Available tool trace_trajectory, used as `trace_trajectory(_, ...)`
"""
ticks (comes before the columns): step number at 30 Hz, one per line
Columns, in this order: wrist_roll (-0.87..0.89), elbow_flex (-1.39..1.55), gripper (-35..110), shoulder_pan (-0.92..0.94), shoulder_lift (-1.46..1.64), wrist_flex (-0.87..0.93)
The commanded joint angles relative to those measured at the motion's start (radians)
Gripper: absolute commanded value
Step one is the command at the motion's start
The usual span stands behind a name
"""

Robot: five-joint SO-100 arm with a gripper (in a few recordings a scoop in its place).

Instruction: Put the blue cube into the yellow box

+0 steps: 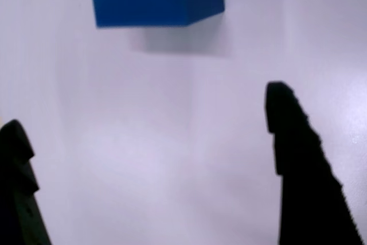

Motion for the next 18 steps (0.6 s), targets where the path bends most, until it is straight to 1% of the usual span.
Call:
trace_trajectory(1, 0.046, -0.206, 49, -0.04, -0.08, 0.048)
trace_trajectory(4, 0.084, -0.302, 55, -0.044, -0.179, 0.103)
trace_trajectory(10, 0.112, -0.503, 56, -0.066, -0.347, 0.212)
trace_trajectory(18, 0.137, -0.686, 56, -0.081, -0.5, 0.256)
